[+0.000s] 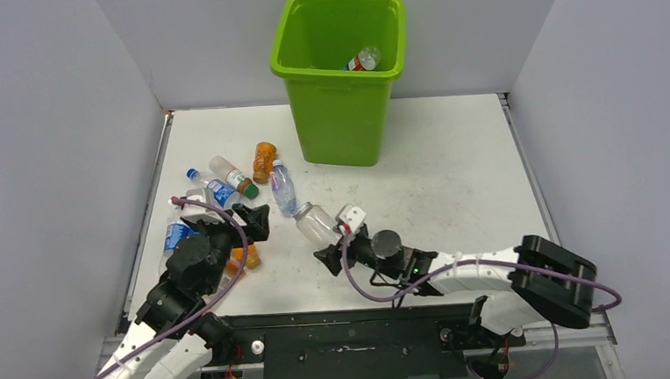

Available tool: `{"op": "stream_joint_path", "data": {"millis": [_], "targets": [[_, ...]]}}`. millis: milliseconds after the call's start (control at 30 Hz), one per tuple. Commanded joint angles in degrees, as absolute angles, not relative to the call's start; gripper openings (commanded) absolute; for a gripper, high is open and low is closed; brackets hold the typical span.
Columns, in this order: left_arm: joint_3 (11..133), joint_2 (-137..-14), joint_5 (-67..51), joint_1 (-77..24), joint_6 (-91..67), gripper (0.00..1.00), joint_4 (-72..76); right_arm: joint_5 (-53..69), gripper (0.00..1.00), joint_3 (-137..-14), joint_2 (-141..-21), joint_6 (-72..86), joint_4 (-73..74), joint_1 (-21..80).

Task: Put the plastic bottles in the bin
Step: Pick up the plastic bottle at the center of the board.

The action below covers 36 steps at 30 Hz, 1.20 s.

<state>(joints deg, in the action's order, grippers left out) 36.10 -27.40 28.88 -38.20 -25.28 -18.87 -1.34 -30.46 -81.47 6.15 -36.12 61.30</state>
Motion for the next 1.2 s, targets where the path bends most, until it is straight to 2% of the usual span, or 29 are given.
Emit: {"op": "stream_joint_path", "data": {"millis": [0, 233, 433, 567, 733, 900, 967, 1167], "targets": [[30.61, -25.08, 12.22, -38.28, -37.57, 0.96, -3.53, -2.53, 0.30, -21.23, -71.84, 15.19, -54.11, 62.53], [14.04, -26.00, -1.12, -38.32, -52.57, 0.96, 34.95, -5.91, 0.29, -14.63, -63.25, 15.76, -62.39, 68.32], [16.23, -34.66, -8.46, -38.53, -54.75, 0.96, 39.84, -12.09, 0.30, -12.42, -64.22, 13.46, -70.13, 72.38], [14.63, -35.81, -9.44, -38.85, -56.49, 0.96, 45.88, -12.97, 0.30, -11.98, -65.58, 13.40, -72.73, 73.01], [16.79, -34.15, -7.95, -38.84, -54.09, 0.96, 41.44, -12.24, 0.29, -12.46, -65.58, 12.17, -71.98, 73.60], [24.36, -37.65, -12.24, -38.83, -49.40, 1.00, 31.31, -11.19, 0.28, -12.72, -65.69, 11.52, -70.36, 73.78], [26.26, -39.70, -13.46, -38.85, -48.82, 0.93, 29.19, -10.93, 0.28, -12.89, -65.83, 11.14, -70.22, 73.98], [27.92, -43.85, -14.96, -39.17, -49.88, 0.85, 29.56, -11.90, 0.27, -13.01, -65.77, 10.50, -69.84, 74.36]]}}
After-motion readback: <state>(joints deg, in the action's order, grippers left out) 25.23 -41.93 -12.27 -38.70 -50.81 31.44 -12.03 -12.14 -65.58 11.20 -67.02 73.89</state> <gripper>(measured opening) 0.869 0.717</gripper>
